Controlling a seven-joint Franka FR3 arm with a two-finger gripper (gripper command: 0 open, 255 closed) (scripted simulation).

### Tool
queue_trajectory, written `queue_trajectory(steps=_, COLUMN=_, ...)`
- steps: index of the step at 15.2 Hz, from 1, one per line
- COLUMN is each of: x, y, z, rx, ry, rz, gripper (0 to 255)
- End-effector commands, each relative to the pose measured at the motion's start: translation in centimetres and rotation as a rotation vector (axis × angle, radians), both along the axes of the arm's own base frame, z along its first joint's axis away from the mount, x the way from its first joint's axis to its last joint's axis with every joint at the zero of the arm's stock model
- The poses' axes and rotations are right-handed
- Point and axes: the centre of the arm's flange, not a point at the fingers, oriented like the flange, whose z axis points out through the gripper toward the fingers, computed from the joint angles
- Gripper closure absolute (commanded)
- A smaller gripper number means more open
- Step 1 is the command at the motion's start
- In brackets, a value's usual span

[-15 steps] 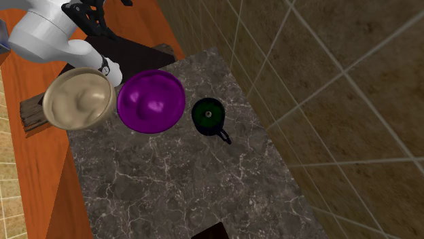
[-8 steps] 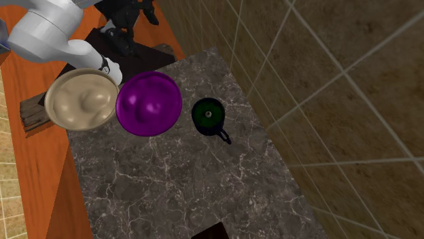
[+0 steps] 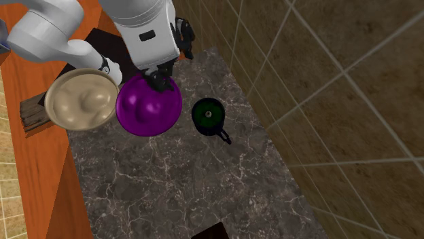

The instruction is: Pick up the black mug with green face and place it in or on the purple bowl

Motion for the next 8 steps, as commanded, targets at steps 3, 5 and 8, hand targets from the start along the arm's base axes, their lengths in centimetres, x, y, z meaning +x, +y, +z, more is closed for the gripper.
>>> queue_trajectory(steps=3, x=4.7, y=-1.6, z=-2.2, rx=0.0, ry=0.018, rz=-0.073, gripper=0)
queue_trajectory(steps=5, x=7.0, y=-2.5, z=-3.3, rx=0.0, ry=0.027, rz=-0.108, gripper=0)
queue_trajectory(steps=8, x=10.2, y=-4.2, z=-5.0, rx=0.0, ry=0.04, rz=-0.162, gripper=0)
